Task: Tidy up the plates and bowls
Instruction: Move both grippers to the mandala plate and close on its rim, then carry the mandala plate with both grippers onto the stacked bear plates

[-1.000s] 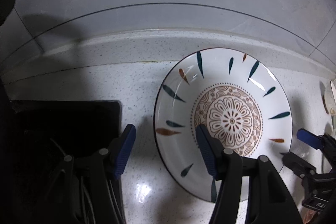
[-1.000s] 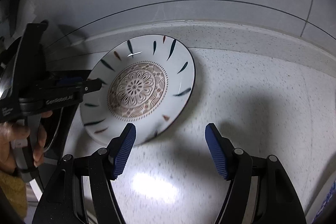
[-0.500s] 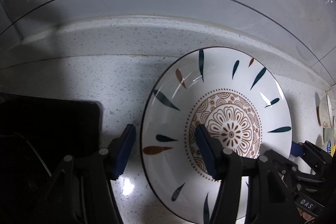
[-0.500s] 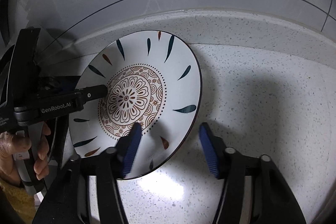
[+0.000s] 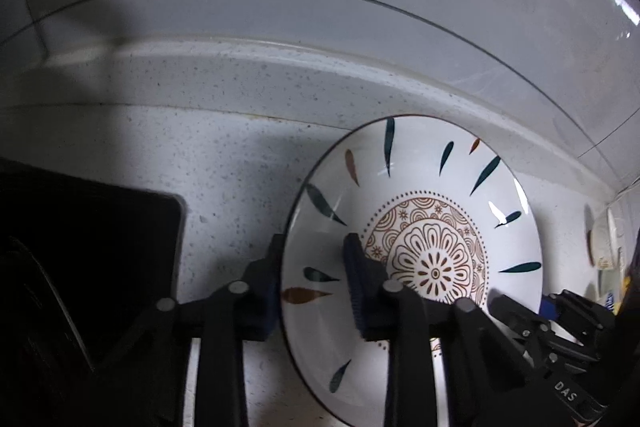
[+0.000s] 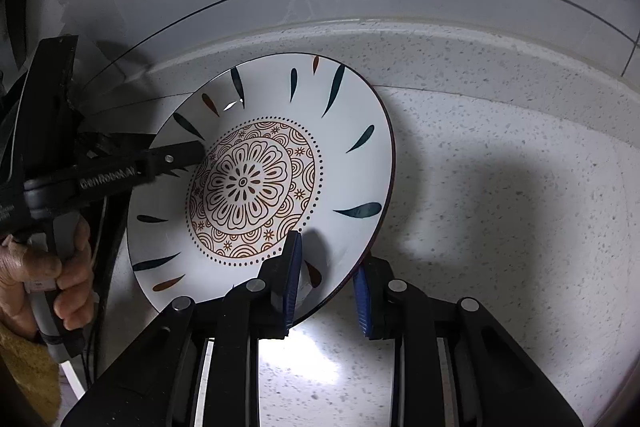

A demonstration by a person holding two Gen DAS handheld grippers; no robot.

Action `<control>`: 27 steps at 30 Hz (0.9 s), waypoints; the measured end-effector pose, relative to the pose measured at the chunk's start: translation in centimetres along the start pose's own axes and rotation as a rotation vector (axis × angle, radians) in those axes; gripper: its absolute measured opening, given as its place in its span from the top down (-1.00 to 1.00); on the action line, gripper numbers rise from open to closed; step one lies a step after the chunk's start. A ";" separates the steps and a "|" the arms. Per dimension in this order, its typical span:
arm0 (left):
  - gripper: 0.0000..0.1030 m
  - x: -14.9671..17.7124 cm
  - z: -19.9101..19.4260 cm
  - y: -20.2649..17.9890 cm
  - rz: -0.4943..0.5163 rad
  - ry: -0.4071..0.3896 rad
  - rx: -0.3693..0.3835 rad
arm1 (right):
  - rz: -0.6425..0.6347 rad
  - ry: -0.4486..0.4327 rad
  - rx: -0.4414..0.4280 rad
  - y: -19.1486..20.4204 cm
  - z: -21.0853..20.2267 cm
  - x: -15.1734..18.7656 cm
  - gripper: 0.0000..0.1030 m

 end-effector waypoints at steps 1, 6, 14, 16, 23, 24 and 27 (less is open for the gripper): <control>0.51 0.2 0.0 -0.1 0.002 -0.002 0.002 | 0.001 -0.002 0.000 -0.1 -0.1 0.0 0.58; 0.53 1.6 0.0 -0.9 0.018 -0.007 0.001 | -0.007 -0.020 0.014 -0.8 -1.0 0.8 0.58; 0.55 3.4 -1.0 -2.2 0.037 -0.019 0.002 | -0.022 -0.041 0.017 -1.3 -3.7 2.9 0.59; 0.55 4.1 -1.6 -2.5 0.035 -0.022 0.008 | -0.024 -0.047 0.016 -1.4 -4.5 3.5 0.59; 0.55 7.3 -4.9 -3.4 0.008 -0.047 0.031 | -0.046 -0.069 0.013 -0.9 -8.4 6.6 0.59; 0.55 7.9 -5.6 -2.9 0.006 -0.052 0.032 | -0.052 -0.070 0.010 -0.6 -9.2 7.3 0.59; 0.55 10.4 -8.5 -4.5 -0.006 -0.068 0.036 | -0.070 -0.074 -0.002 0.4 -11.4 9.2 0.59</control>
Point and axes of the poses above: each gripper's, at about its wrist camera, not at the fingertips, and z roughly the way its jaws point, y to its left, x to its underside, the point moved 8 cm from there along z, roughly the way its jaws point, and after that the axes turned 2 degrees about z, right-handed, at the moved point
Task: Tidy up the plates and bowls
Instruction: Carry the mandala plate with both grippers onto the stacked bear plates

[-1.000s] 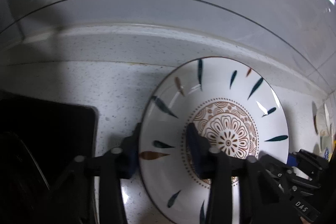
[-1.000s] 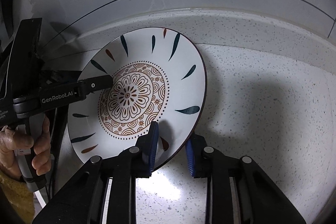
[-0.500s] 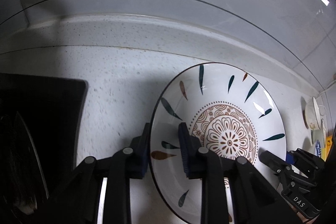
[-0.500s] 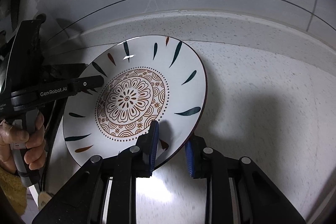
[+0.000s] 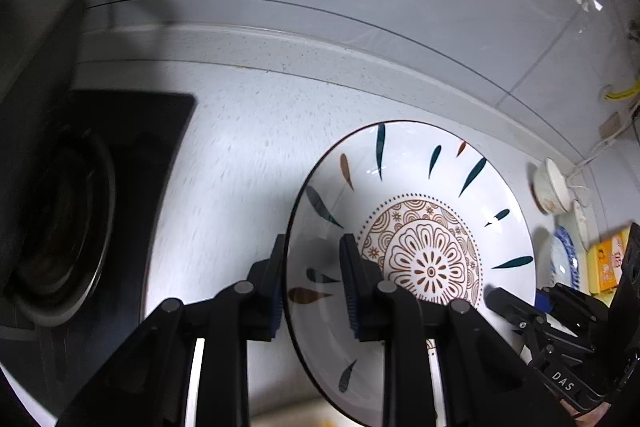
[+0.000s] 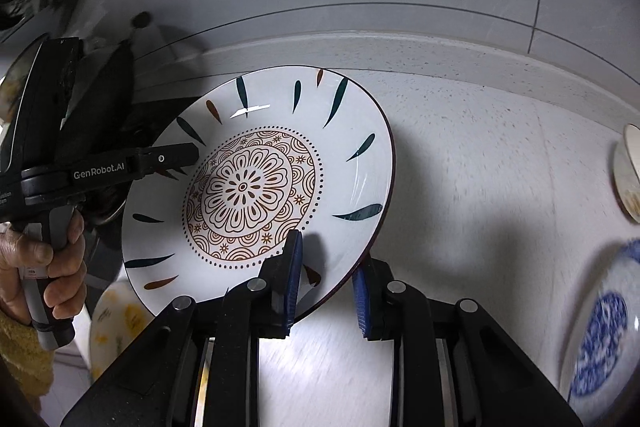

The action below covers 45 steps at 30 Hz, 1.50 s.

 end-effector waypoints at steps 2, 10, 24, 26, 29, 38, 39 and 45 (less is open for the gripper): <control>0.55 1.8 -1.9 0.1 -0.012 -0.006 -0.001 | -0.012 -0.001 -0.006 0.7 -1.2 1.0 0.59; 0.55 8.9 -10.1 0.3 -0.062 -0.034 -0.008 | -0.081 -0.007 -0.040 4.5 -5.1 5.8 0.59; 0.57 18.6 -11.8 4.4 -0.098 0.044 -0.013 | -0.128 0.068 -0.043 9.4 -3.5 11.4 0.59; 0.59 18.8 -11.8 4.5 -0.087 0.043 0.006 | -0.130 0.082 -0.041 9.8 -2.9 11.8 0.59; 0.59 19.1 -11.7 4.2 -0.058 0.052 0.013 | -0.086 0.099 -0.038 9.3 -2.0 12.2 0.59; 0.59 19.2 -12.0 3.7 0.010 0.068 0.030 | -0.039 0.121 -0.031 8.8 -2.1 13.3 0.56; 0.59 19.1 -12.2 3.8 0.017 0.066 0.031 | -0.030 0.122 -0.028 8.7 -2.1 13.3 0.56; 0.60 18.6 -13.5 4.7 0.054 0.029 0.002 | -0.050 0.132 0.012 9.2 -2.0 13.3 0.53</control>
Point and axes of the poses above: each gripper's, at about its wrist camera, not at the fingertips, and z roughly the way its jaws point, y to its left, x to its underside, the point moved 8 cm from there along z, roughly the way its jaws point, and after that the axes turned 2 degrees about z, right-handed, at the moved point
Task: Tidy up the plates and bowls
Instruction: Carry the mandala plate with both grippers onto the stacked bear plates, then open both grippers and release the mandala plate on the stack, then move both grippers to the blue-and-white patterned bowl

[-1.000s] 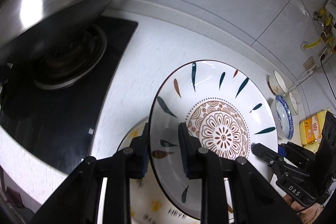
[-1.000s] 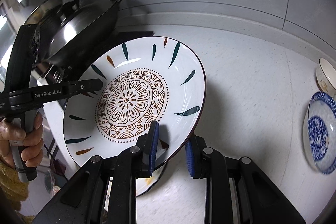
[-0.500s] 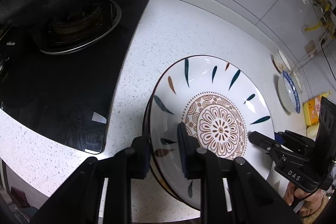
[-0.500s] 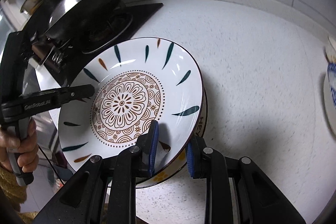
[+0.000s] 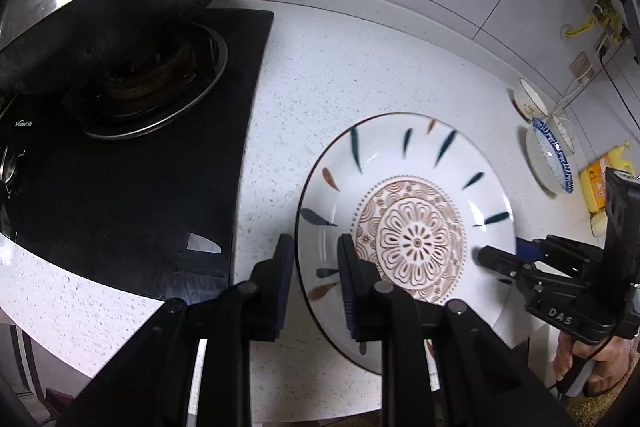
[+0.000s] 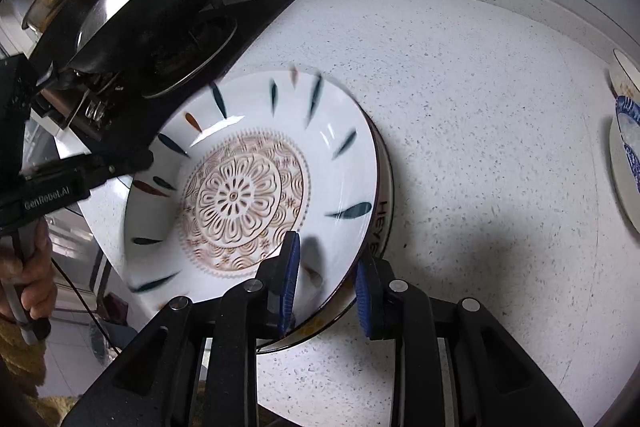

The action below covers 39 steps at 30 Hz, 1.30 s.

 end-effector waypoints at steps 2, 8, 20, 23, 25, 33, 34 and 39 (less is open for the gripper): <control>0.60 -0.1 -0.4 0.0 0.011 -0.011 -0.003 | 0.001 -0.006 0.015 0.2 0.0 -0.1 0.47; 0.60 -0.1 -1.2 0.9 -0.004 -0.028 -0.002 | 0.025 -0.011 0.021 0.3 -0.4 -0.1 0.43; 0.57 -0.2 -2.8 2.7 -0.030 -0.047 0.033 | 0.054 -0.049 0.070 0.4 -1.7 -0.1 0.12; 0.57 -0.3 -3.3 2.7 -0.037 -0.057 0.043 | 0.059 -0.080 0.095 -0.1 -2.7 -0.8 -0.03; 0.57 -0.4 -3.7 2.5 -0.028 -0.066 0.041 | 0.056 -0.086 0.108 -0.2 -3.0 -0.9 -0.03; 0.57 -1.3 -4.5 -2.1 0.036 -0.062 0.092 | 0.061 -0.144 0.168 -2.7 -5.7 -0.8 -0.20; 0.57 -1.4 -4.4 -3.4 0.048 -0.056 0.111 | 0.059 -0.146 0.173 -3.1 -6.0 -0.7 -0.23; 0.57 -2.1 -3.4 -10.3 0.115 -0.030 0.175 | 0.083 -0.168 0.213 -7.3 -7.9 -0.7 -0.30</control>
Point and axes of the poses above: each gripper's, at about its wrist camera, not at the fingertips, and z roughly the way its jaws point, y to its left, x to its underside, the point moved 8 cm from there along z, roughly the way its jaws point, and after that the axes turned 2 degrees about z, right-handed, at the moved point
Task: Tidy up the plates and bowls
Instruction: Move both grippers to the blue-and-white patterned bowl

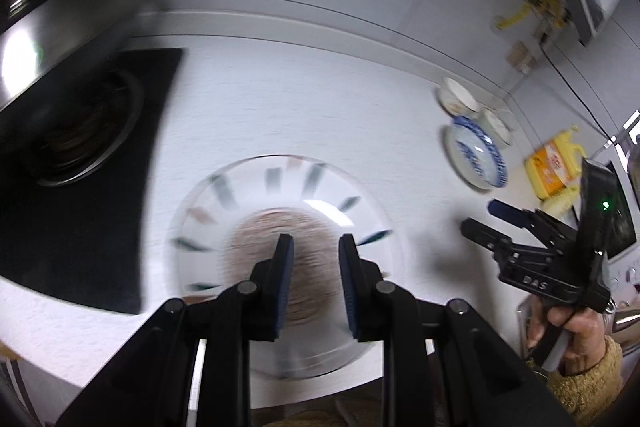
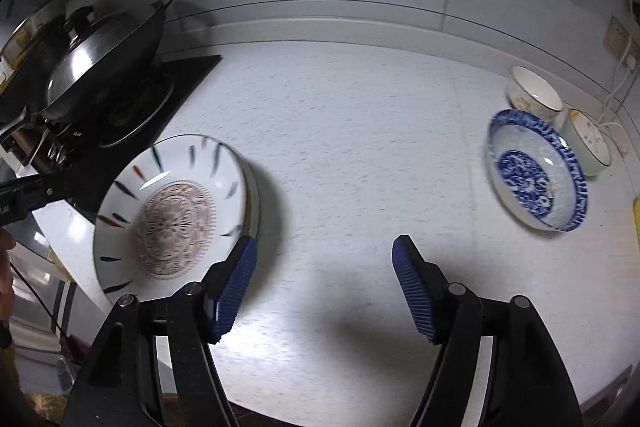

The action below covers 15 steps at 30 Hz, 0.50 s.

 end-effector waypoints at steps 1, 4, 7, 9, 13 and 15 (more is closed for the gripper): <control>0.57 -0.2 0.4 -1.0 0.010 0.005 0.007 | 0.006 -0.002 0.007 -1.0 -0.2 0.0 -0.33; 0.57 -1.1 2.3 -4.6 0.043 0.028 0.024 | 0.021 -0.003 0.033 -4.5 -0.8 0.0 -0.35; 0.57 -2.3 4.6 -7.8 0.078 0.055 0.020 | 0.062 0.000 0.053 -9.0 -1.4 0.0 -0.35; 0.57 -3.2 6.2 -9.7 0.103 0.070 0.014 | 0.106 -0.002 0.070 -12.6 -1.9 0.1 -0.35; 0.57 -5.4 10.1 -13.8 0.160 0.094 -0.014 | 0.207 -0.010 0.124 -20.4 -2.8 0.4 -0.36; 0.57 -6.6 12.0 -15.8 0.194 0.085 -0.034 | 0.260 -0.008 0.143 -23.8 -2.8 0.4 -0.36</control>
Point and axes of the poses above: each gripper's, at about its wrist camera, not at the fingertips, and z roughly the way its jaws point, y to its left, x to its underside, the point moved 8 cm from there along z, roughly the way its jaws point, and after that the axes turned 2 degrees about z, right-handed, at the moved point
